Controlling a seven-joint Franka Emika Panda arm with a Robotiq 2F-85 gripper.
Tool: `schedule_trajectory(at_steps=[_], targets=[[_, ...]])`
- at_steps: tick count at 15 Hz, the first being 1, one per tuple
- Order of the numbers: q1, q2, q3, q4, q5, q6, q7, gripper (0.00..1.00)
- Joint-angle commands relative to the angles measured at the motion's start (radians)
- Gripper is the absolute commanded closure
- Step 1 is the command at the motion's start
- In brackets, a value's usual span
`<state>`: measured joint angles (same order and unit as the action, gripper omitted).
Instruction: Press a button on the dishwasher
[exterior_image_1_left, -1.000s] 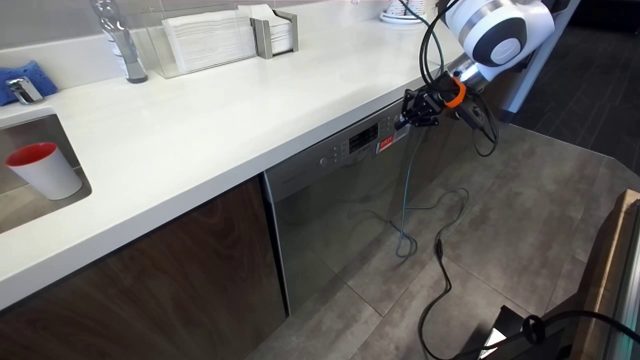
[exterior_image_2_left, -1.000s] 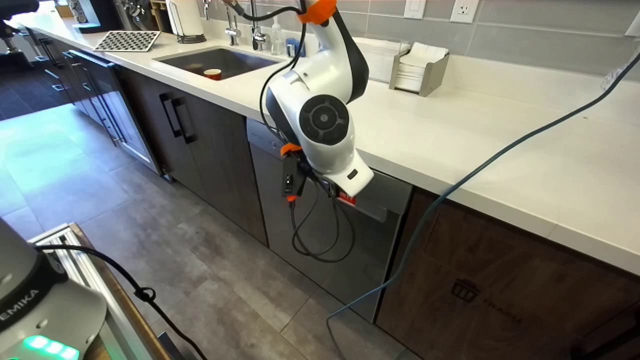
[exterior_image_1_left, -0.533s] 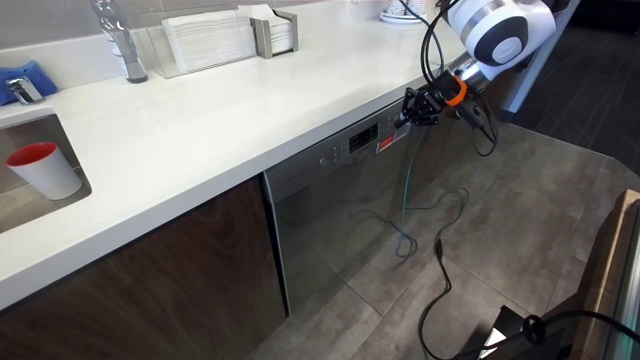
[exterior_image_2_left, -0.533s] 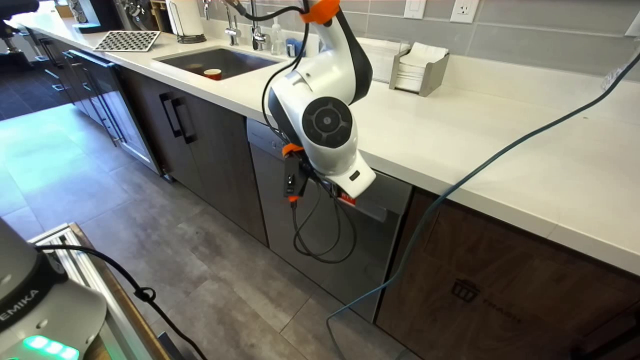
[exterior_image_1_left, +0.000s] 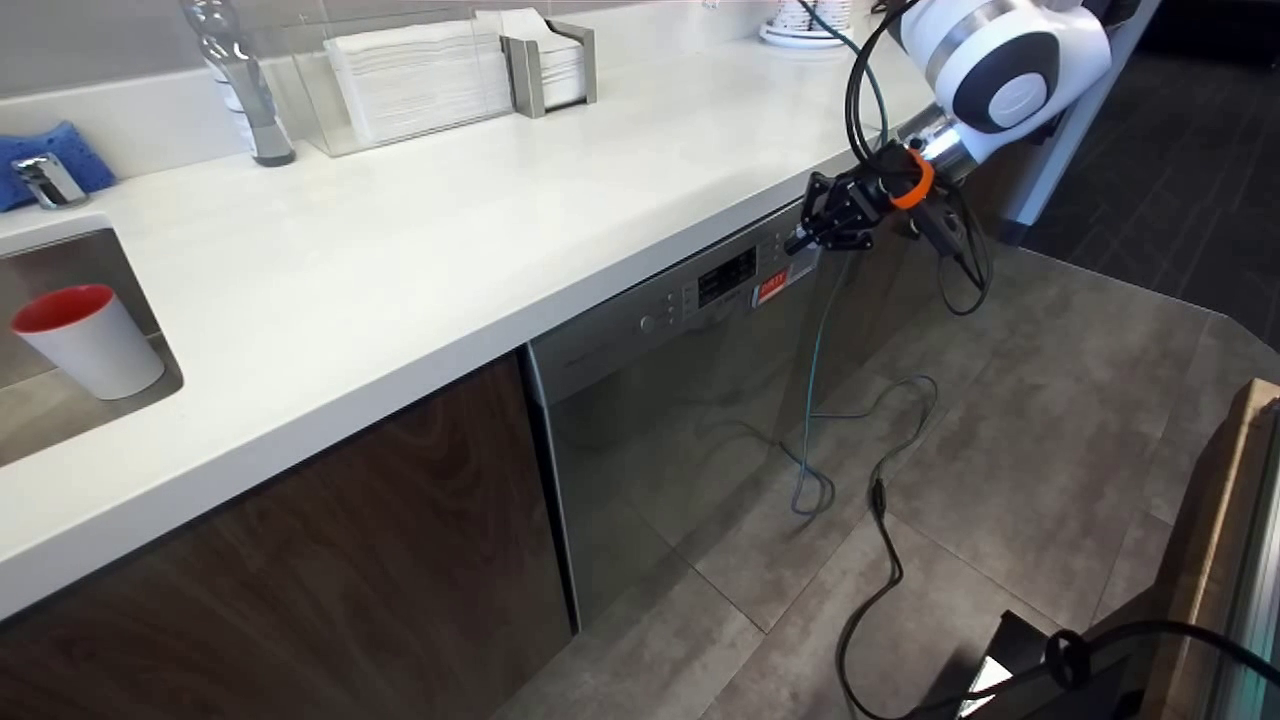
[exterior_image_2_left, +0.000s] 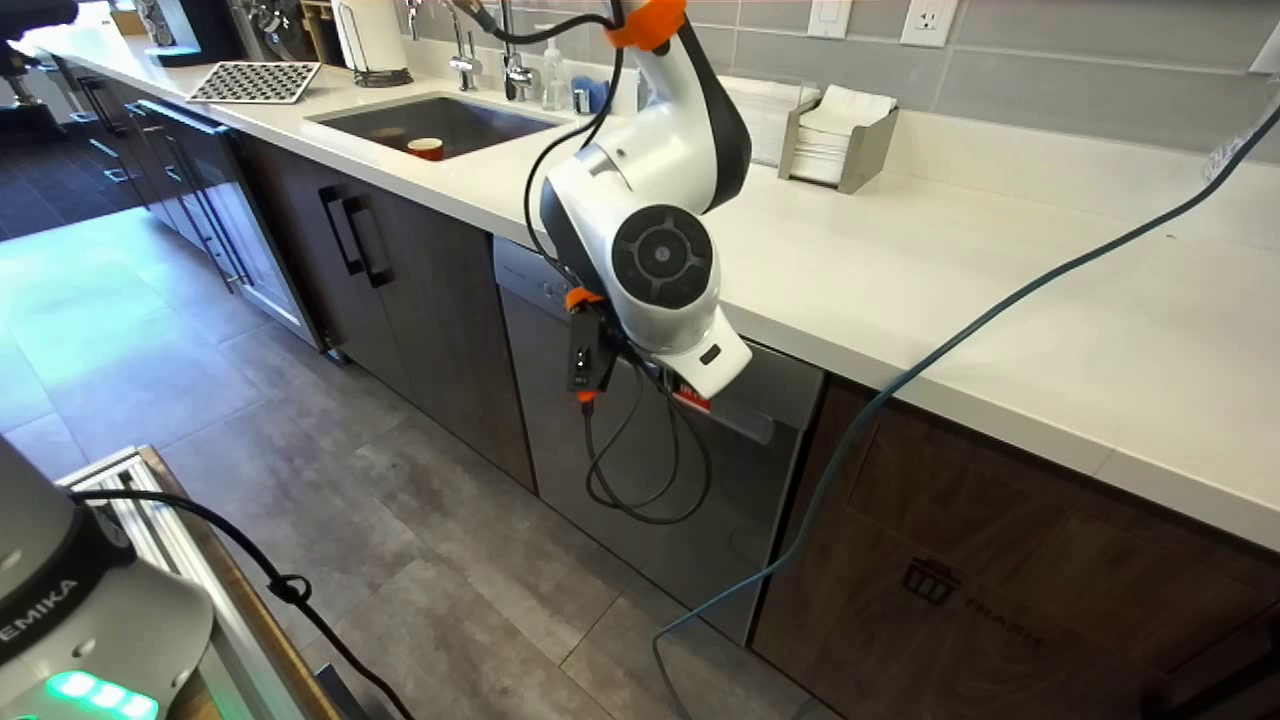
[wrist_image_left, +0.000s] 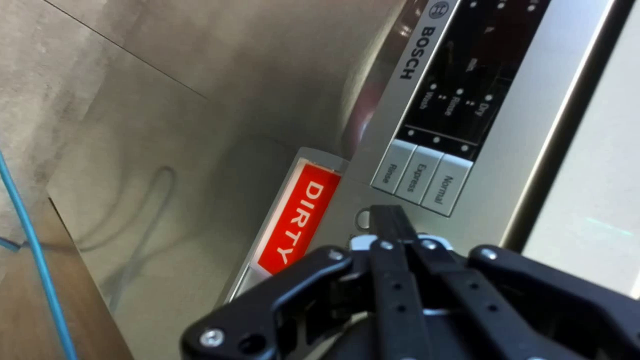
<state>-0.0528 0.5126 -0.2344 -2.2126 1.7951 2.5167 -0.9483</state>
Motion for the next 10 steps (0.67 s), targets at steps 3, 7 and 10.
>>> schedule_trajectory(at_steps=[3, 7, 10], targets=[[-0.022, 0.015, 0.017, 0.024, -0.004, -0.033, 0.022, 1.0], [-0.024, 0.013, 0.015, 0.026, -0.001, -0.031, 0.022, 1.0], [-0.025, 0.019, 0.016, 0.032, 0.003, -0.028, 0.023, 1.0]])
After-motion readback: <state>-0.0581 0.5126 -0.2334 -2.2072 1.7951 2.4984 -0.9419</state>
